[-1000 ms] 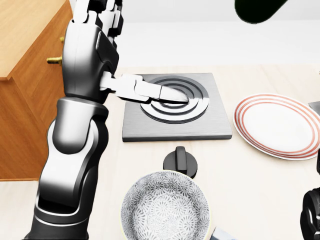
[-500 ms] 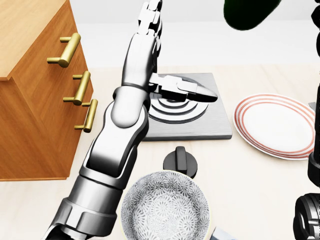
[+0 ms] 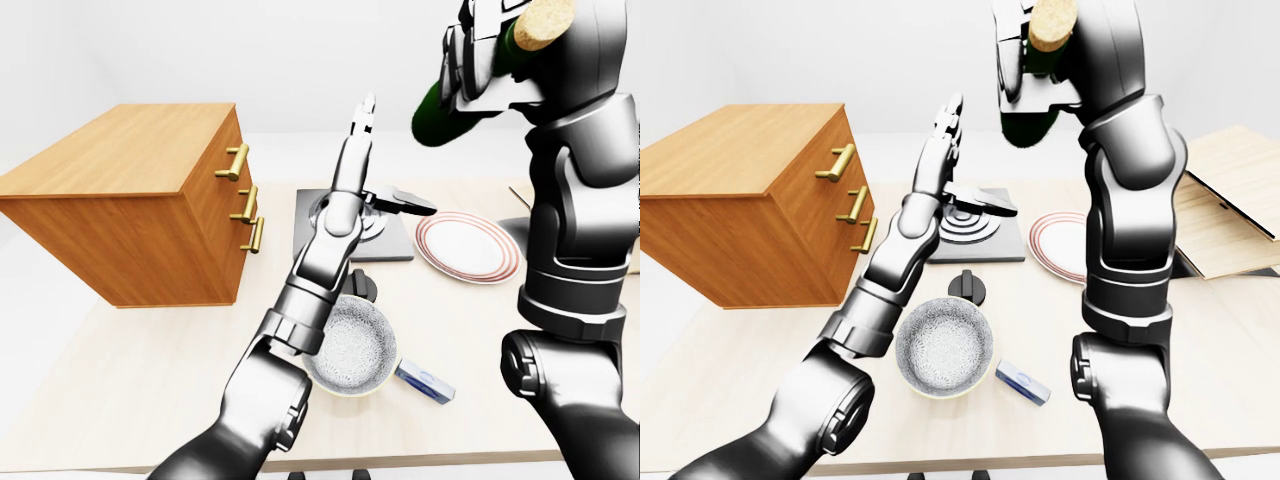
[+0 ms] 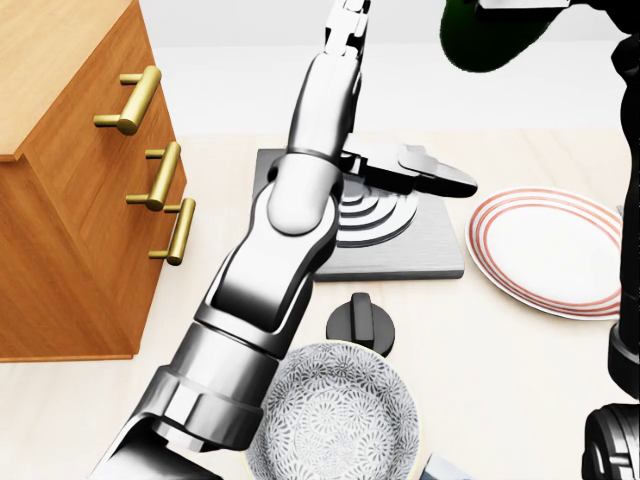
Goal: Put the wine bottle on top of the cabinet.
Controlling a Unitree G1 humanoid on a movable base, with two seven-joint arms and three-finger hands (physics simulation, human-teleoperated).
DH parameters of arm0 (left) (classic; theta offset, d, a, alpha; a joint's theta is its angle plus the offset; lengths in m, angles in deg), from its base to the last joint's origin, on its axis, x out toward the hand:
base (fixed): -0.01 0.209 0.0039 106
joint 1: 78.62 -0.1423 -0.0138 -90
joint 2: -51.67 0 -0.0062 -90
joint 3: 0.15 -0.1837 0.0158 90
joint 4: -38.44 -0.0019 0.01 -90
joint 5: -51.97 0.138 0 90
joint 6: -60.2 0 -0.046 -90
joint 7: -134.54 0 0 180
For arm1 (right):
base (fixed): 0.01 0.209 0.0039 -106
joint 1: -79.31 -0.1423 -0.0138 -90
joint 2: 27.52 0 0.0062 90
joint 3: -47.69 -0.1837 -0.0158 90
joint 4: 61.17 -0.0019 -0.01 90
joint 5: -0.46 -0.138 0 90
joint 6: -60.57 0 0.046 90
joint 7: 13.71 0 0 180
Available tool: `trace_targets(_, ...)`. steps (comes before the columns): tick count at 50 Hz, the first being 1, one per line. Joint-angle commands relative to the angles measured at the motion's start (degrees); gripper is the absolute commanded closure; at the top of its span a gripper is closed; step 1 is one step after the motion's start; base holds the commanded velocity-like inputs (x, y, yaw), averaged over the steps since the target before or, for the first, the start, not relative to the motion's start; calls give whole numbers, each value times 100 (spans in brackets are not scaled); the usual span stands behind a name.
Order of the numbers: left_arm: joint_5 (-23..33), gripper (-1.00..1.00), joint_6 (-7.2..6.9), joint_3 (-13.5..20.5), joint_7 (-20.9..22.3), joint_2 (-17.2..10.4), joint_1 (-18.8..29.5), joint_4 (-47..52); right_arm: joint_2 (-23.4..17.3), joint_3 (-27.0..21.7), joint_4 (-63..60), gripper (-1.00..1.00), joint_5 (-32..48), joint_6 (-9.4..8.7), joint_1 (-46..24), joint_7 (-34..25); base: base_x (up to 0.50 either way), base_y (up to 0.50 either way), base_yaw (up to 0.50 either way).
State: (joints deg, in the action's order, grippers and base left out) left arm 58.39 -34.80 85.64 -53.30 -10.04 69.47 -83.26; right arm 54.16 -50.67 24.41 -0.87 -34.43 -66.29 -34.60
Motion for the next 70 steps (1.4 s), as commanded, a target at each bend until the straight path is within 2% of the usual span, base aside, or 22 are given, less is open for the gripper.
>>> trace_targets(1,-151,-100,0,155,-64,-77,600,-763,64,-124,-156,100,-233,0,77,-189,0,0,0)
trace_targets(21,-266,-100,0,202,-265,-43,1232,-1503,159,-116,-388,100,-247,0,232,-185,0,0,0)
trace_targets(34,-274,-100,0,186,-395,85,1782,-1402,247,-71,-490,100,-232,0,416,-190,0,0,0)
trace_targets(41,-261,-100,0,161,-414,126,1922,-1270,252,-95,-459,100,-235,0,418,-201,0,0,0)
trace_targets(49,-220,-100,0,83,-471,276,1859,-1080,244,-112,-599,100,-274,0,412,-198,0,0,0)
trace_targets(51,-191,-100,0,9,-367,331,1767,-895,220,-132,-601,100,-280,0,409,-198,0,0,0)
trace_targets(52,-171,-87,0,3,-369,352,1717,-833,215,-135,-597,100,-286,0,403,-199,0,0,0)
trace_targets(53,-266,100,0,60,-288,370,1705,-738,210,-135,-588,100,-280,0,399,-186,0,0,0)
trace_targets(54,-284,100,0,22,-165,364,1655,-648,214,-132,-589,100,-284,0,399,-183,0,0,0)
trace_targets(55,-219,100,0,46,-384,371,1652,-646,219,-130,-590,100,-287,0,397,-177,0,0,0)
trace_targets(56,-244,100,0,-1,-228,379,1591,-605,222,-111,-588,100,-279,0,407,-168,0,0,0)
trace_targets(70,-201,100,0,-68,-95,478,1308,-303,249,-98,-648,100,-284,0,373,-137,0,0,0)
